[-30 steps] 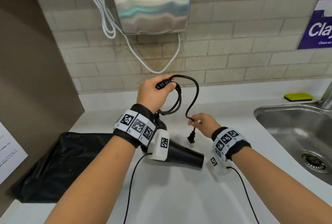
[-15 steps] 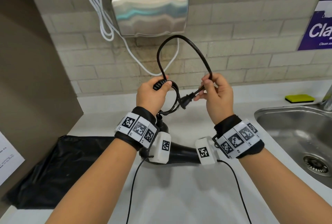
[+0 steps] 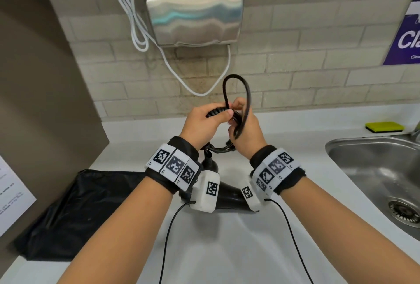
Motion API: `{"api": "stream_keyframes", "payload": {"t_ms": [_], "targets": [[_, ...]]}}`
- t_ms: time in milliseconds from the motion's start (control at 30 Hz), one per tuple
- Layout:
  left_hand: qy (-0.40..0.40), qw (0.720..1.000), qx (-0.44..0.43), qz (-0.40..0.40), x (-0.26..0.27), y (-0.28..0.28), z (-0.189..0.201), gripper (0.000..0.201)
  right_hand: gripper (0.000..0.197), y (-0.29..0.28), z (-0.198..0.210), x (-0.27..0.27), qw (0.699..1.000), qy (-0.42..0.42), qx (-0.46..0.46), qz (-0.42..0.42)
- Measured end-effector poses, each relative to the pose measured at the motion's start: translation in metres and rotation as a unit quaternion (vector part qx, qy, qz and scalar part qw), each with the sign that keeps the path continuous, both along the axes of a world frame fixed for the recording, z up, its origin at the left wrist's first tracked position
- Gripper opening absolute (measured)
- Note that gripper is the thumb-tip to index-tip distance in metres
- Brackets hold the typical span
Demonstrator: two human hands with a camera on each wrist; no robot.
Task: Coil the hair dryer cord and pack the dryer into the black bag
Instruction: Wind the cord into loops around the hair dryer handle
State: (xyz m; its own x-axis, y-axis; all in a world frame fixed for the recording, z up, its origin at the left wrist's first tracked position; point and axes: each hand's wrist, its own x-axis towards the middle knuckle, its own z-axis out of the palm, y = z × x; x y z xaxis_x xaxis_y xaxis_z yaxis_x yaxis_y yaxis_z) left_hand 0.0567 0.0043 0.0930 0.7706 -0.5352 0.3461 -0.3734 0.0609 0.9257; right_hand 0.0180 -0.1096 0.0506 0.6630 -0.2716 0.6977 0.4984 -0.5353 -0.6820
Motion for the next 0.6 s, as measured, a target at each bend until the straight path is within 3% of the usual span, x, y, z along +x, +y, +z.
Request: {"api": "stream_keyframes", "payload": {"t_ms": [100, 167, 267, 367, 433, 600], "targets": [[0.003, 1.0, 0.007, 0.02, 0.002, 0.002, 0.003, 0.022, 0.042, -0.004, -0.005, 0.002, 0.996, 0.069, 0.014, 0.054], [0.036, 0.999, -0.007, 0.039, 0.006, 0.004, 0.003, 0.015, 0.026, -0.013, -0.015, -0.003, 0.994, 0.1, -0.021, 0.034], [0.094, 0.992, -0.036, 0.073, 0.012, 0.009, 0.002, 0.011, 0.018, -0.044, -0.04, -0.009, 0.986, 0.156, -0.052, -0.033], [0.098, 0.991, -0.044, 0.079, 0.014, 0.016, 0.004, 0.015, 0.028, -0.083, -0.074, -0.016, 0.922, 0.356, -0.07, -0.137], [0.088, 0.993, -0.035, 0.074, 0.015, 0.018, 0.004, 0.017, 0.032, -0.094, -0.092, -0.024, 0.877, 0.454, -0.058, -0.146], [0.042, 0.998, -0.007, 0.042, 0.009, 0.015, 0.004, 0.015, 0.031, -0.089, -0.091, -0.025, 0.87, 0.473, -0.026, -0.139]]}}
